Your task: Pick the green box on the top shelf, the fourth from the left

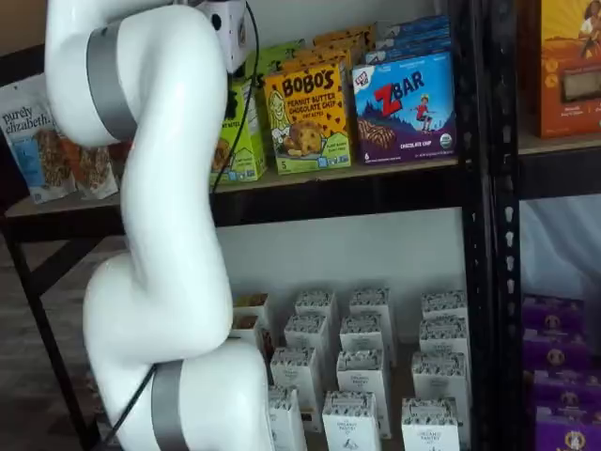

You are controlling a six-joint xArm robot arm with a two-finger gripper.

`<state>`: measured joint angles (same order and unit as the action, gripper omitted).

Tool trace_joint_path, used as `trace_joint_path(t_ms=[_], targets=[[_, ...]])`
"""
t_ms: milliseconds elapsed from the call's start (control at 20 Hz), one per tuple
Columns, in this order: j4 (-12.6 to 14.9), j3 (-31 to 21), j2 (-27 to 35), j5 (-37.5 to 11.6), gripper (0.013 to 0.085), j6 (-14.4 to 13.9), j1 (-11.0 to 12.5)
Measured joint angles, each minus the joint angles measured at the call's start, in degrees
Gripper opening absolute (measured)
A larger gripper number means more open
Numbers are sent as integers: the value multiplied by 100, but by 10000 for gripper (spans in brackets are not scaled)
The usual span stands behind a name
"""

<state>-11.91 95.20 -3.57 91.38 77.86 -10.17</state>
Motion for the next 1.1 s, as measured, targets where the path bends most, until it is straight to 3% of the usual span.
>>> trace_joint_path(t_ms=[200, 300, 450, 550, 1100], targets=[[-2, -52, -39, -70, 490, -1, -3], [-15, -75, -59, -102, 410, 3, 3], [-24, -87, -72, -123, 370, 9, 11], [-32, -84, -72, -115, 290, 12, 14], [-54, 72, -1, 133, 290, 21, 42]])
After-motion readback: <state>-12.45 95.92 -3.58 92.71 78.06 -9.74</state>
